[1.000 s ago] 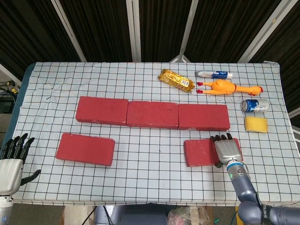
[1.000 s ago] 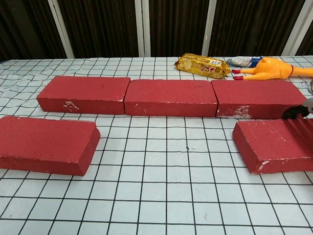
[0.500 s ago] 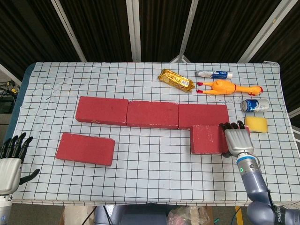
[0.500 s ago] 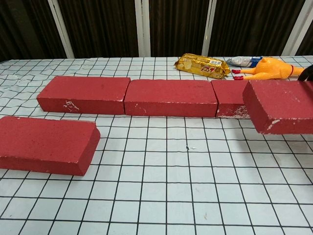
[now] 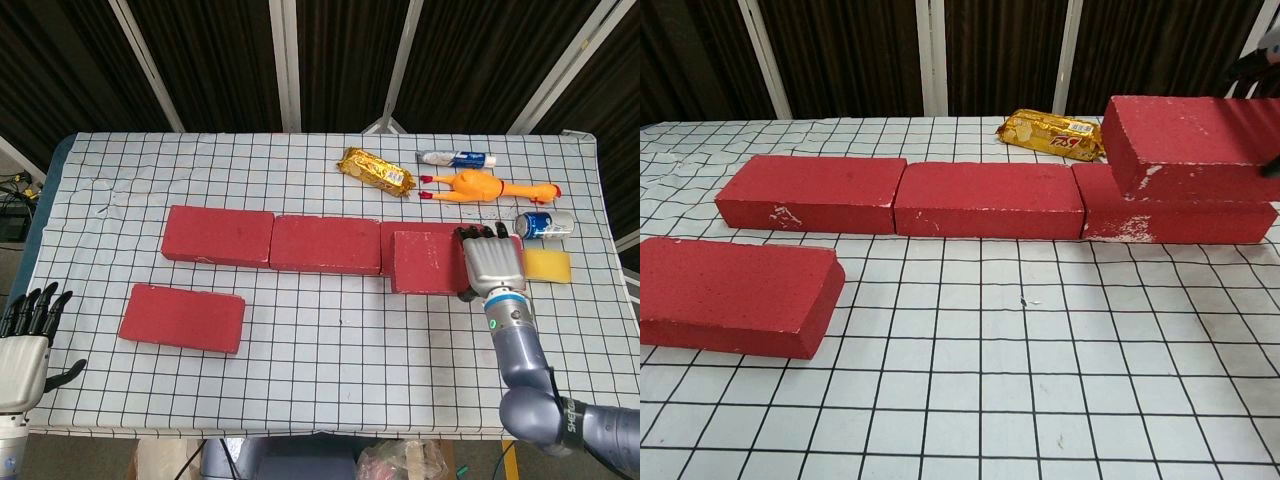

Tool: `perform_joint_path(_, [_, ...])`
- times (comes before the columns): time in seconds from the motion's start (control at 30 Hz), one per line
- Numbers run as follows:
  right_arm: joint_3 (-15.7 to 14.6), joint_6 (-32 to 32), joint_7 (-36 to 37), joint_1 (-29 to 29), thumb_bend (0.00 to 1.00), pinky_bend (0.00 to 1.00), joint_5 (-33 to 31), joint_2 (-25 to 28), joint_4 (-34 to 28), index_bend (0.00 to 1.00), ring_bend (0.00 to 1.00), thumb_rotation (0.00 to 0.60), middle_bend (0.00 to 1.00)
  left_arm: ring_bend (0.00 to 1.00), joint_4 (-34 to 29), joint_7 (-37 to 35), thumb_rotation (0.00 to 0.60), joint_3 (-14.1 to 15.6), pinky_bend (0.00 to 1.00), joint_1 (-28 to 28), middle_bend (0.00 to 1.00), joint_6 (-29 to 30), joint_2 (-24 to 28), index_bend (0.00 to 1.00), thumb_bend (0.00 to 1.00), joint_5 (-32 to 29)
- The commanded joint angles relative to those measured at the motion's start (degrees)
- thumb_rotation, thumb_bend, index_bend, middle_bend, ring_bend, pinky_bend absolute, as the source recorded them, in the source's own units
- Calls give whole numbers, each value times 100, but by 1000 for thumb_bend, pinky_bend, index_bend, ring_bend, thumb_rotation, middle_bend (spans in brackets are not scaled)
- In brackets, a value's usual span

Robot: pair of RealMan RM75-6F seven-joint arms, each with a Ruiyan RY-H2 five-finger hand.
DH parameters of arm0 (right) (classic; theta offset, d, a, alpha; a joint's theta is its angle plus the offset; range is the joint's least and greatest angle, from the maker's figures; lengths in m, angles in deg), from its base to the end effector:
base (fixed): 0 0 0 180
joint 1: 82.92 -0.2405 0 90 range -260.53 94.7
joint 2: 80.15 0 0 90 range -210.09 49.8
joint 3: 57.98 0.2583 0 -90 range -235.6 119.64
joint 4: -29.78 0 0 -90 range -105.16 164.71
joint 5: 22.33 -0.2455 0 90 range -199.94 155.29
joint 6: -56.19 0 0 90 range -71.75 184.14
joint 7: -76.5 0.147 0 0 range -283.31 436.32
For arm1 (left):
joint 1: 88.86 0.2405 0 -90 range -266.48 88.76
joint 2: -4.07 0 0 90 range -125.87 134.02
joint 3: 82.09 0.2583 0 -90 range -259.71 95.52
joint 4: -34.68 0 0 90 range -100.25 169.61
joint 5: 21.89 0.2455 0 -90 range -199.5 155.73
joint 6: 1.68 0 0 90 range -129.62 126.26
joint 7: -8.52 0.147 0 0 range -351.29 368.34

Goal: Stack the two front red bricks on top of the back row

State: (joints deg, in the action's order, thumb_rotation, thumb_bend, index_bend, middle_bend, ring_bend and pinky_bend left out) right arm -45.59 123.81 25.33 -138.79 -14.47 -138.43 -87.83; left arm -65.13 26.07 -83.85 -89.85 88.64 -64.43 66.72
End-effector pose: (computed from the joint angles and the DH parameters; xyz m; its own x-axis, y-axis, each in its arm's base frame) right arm -0.1338 -0.3557 0.0952 0.5681 -0.3886 0.7254 -0.7749 0.0443 0.6306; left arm -0.2890 0.1593 0.1006 0.4878 -0.0369 0.8722 0.8729 0.0139 -0.4876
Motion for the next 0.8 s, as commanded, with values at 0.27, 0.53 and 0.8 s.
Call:
perform_joint_path(0.27, [734,236,-1225,-1592,189,0,-2388,-1107,1323,297,144,600,215,0,10,27,600,-42,32,-16,0,-23,-11,110,0,-90])
perform_joint_path(0.53, [956,179,-1518,-1905,190,0,-2942,-1608,1895,297,146,600,215,0,6,43,600,-57,32,-37,0,-67,-15,110,0,-149])
perform_joint_path(0.8, [1010,120,-1674,-2024,190,0,-2880,-1953,2264,297,146,600,215,0,-12,36,600,-75,32,-44,0,-69,-8,110,0,-190])
